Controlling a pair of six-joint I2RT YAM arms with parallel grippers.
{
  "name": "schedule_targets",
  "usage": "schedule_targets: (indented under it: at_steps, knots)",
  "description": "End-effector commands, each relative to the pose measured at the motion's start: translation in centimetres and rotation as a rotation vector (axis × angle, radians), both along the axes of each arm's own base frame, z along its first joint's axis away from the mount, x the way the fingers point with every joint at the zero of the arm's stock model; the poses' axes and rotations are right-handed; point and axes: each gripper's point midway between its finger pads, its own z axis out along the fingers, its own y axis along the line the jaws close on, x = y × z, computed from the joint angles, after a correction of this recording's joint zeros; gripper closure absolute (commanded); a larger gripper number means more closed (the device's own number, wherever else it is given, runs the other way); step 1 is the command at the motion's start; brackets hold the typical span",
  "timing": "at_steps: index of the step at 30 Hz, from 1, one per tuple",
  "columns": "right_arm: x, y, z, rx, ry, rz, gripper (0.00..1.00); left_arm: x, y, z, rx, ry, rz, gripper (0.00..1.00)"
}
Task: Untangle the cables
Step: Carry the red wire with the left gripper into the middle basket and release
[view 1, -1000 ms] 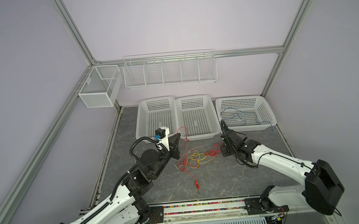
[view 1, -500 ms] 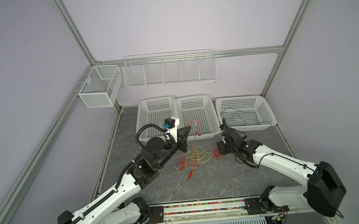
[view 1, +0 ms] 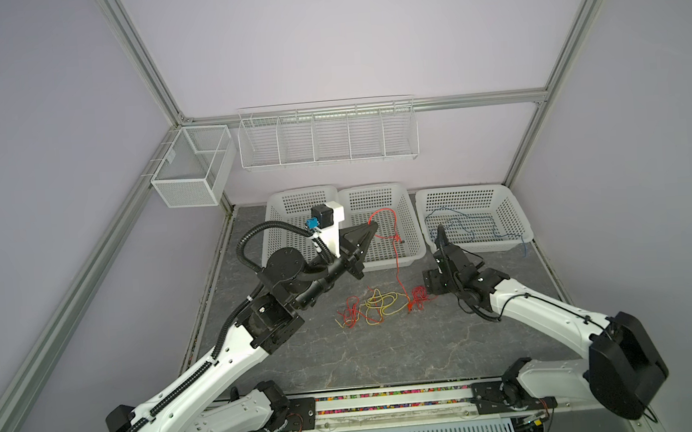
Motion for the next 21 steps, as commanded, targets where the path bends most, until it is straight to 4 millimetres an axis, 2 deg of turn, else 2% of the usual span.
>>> schedule_targets:
  at_steps: [1,8,13,18,21]
  knots:
    - [0.1,-1.3,0.5,0.031,-0.036,-0.051,0.11,2.5,0.1,1.1,0.006,0.021,0.081,1.00]
    - [-0.4,-2.2,1.2,0.062,-0.072,-0.054,0.08,8.3,-0.1,3.6,-0.008,0.051,0.163,1.00]
    - [-0.8,-2.1,0.5,0.058,-0.051,-0.037,0.10,11.6,-0.2,5.3,-0.028,0.037,0.172,1.00]
    - [-1.0,-1.6,-0.7,0.061,-0.011,-0.015,0.12,14.6,0.0,5.6,-0.021,0.032,0.203,1.00]
    - [-0.9,-1.2,-1.2,0.064,0.006,-0.007,0.14,16.5,0.1,4.9,-0.033,0.063,0.199,1.00]
